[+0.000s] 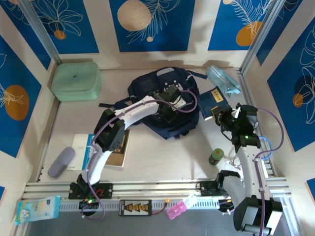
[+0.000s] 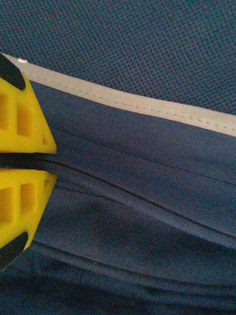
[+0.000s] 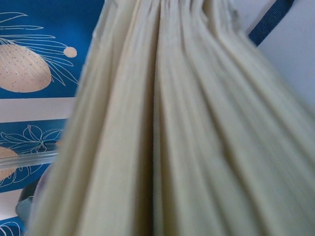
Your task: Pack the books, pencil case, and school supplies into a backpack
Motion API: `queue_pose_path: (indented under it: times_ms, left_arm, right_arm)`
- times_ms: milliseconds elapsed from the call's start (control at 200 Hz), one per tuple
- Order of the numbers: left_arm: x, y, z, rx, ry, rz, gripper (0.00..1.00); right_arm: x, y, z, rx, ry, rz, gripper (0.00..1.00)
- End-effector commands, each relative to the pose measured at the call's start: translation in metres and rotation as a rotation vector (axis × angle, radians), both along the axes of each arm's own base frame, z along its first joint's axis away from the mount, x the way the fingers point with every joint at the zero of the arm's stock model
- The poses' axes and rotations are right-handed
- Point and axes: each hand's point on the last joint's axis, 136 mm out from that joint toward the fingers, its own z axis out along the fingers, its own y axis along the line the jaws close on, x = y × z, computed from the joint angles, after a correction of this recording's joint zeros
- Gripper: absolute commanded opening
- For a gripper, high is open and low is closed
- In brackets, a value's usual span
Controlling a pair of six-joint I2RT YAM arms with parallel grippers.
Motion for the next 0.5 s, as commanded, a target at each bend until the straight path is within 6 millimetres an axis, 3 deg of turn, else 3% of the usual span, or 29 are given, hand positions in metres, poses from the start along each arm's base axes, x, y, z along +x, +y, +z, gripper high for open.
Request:
queue_pose_path:
  times_ms: [0,85,200,355,495]
  left_arm:
    - [0.008,0.001,0.066,-0.101,-0.108,0.037,0.08]
    - [0.011,0.003,0.098,-0.157,-0.163,0.063,0.00]
    - [0.022,0.017,0.134,-0.202,-0.275,0.152,0.00]
    - [0.037,0.045,0.163,-0.236,-0.372,0.299,0.00]
    - [0.041,0.047,0.190,-0.329,-0.396,0.332,0.00]
  right_arm:
    - [-0.003,-0.001,0.016,-0.034,-0.051,0.021,0.12]
    - [-0.004,-0.004,0.017,-0.053,-0.049,0.016,0.11]
    - [-0.012,-0.013,0.021,-0.085,-0.056,-0.028,0.11]
    - [-0.022,-0.016,0.035,-0.124,-0.104,-0.055,0.12]
    - [-0.024,-0.007,0.029,-0.102,-0.079,0.000,0.11]
